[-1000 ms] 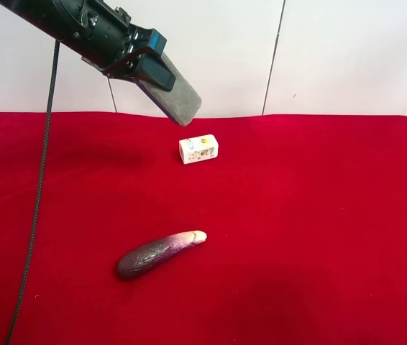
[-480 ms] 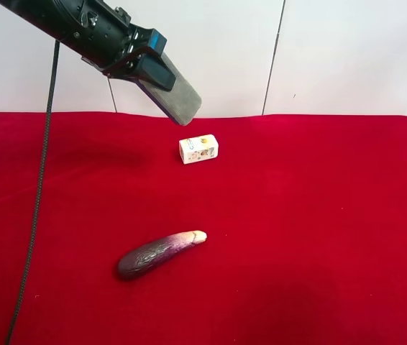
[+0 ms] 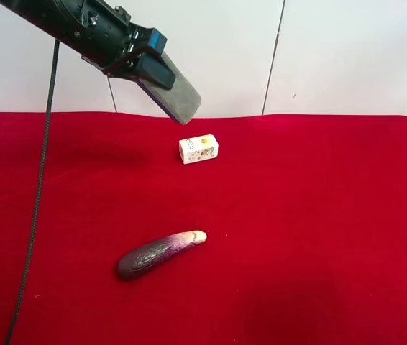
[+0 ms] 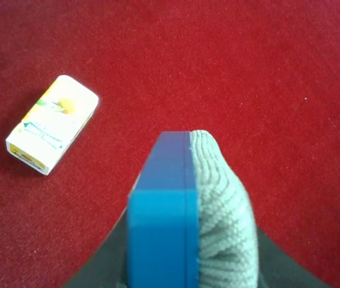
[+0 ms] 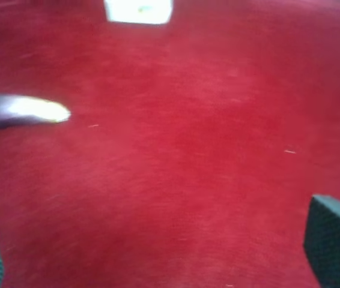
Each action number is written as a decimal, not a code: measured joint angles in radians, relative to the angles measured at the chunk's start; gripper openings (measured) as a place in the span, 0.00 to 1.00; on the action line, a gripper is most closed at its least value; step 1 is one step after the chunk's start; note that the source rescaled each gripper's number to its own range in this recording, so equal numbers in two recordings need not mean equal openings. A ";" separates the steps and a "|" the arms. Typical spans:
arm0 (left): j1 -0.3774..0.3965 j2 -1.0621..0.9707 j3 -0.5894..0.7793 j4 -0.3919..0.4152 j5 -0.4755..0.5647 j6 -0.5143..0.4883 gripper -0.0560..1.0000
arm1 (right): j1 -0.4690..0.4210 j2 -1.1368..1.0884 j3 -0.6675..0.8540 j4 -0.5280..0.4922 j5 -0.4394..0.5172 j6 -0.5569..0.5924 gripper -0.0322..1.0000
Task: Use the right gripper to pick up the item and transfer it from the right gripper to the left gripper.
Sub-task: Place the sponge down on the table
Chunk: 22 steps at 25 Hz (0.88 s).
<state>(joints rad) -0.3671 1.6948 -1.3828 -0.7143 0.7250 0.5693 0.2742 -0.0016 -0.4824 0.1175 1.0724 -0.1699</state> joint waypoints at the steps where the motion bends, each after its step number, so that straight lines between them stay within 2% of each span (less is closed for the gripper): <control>1: 0.000 0.000 0.000 0.001 0.000 0.000 0.06 | -0.043 0.000 0.000 0.006 0.000 -0.020 1.00; 3: 0.000 0.000 0.000 0.002 -0.001 0.000 0.06 | -0.118 0.000 0.000 0.018 0.005 -0.072 1.00; 6: 0.000 0.000 0.000 0.002 -0.001 0.000 0.06 | -0.218 0.000 0.000 0.018 0.028 -0.212 1.00; 9: 0.000 0.000 0.000 0.002 -0.001 0.000 0.06 | -0.249 0.000 0.000 0.042 0.048 -0.303 1.00; 17: 0.000 0.000 0.000 0.003 -0.001 0.000 0.06 | -0.251 0.000 0.000 0.060 0.051 -0.316 1.00; 22: 0.000 0.000 0.000 0.003 -0.001 0.000 0.06 | -0.251 0.000 0.000 0.089 0.050 -0.248 1.00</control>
<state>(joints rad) -0.3671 1.6948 -1.3828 -0.7116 0.7240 0.5693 0.0236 -0.0016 -0.4824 0.2061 1.1228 -0.4177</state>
